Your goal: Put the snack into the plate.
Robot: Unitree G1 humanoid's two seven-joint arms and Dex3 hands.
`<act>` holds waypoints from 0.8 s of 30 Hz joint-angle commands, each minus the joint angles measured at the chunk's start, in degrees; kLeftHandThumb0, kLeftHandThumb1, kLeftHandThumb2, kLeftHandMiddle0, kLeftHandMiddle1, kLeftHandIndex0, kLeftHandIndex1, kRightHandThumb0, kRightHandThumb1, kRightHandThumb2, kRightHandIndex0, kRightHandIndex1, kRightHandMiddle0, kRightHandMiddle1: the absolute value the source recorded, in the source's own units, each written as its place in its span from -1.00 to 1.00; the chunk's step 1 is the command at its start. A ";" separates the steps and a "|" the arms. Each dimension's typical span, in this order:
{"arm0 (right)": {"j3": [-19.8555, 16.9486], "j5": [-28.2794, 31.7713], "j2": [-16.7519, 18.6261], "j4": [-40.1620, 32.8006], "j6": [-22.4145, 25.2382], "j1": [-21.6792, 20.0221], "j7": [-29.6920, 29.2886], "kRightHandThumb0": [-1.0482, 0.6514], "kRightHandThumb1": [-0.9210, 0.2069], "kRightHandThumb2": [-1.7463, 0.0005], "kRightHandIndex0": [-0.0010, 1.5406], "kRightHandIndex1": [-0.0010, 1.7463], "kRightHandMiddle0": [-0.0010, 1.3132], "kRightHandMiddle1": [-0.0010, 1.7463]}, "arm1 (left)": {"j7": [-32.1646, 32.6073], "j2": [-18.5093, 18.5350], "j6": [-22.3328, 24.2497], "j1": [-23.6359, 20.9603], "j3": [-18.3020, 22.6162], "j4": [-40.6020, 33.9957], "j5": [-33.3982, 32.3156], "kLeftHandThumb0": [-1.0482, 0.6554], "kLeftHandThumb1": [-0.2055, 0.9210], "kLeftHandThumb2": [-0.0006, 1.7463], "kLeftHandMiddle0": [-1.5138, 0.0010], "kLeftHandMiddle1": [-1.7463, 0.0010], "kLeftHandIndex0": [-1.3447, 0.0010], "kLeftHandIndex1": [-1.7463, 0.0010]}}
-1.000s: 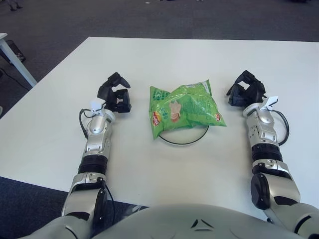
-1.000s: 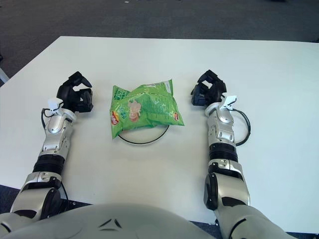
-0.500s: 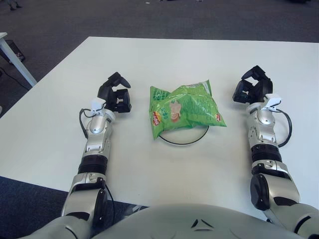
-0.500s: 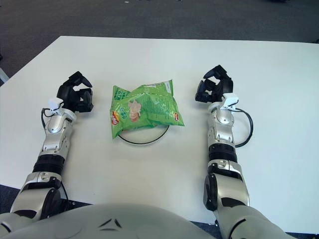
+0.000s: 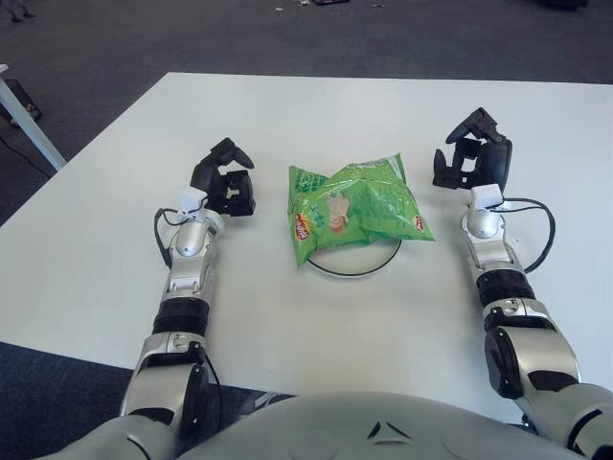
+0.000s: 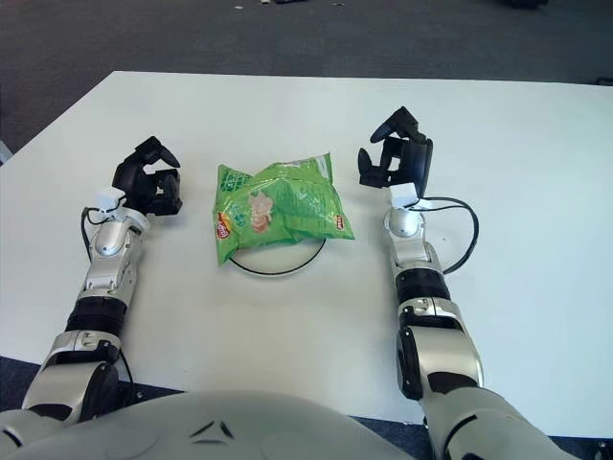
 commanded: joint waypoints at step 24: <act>-1.18 14.32 2.05 12.44 1.68 7.71 18.77 -0.36 0.17 -0.59 0.82 1.00 0.01 1.00 | 0.15 -3.15 -0.25 12.08 -0.29 6.65 -0.12 -0.37 -0.19 0.61 -0.81 -1.00 0.00 -1.00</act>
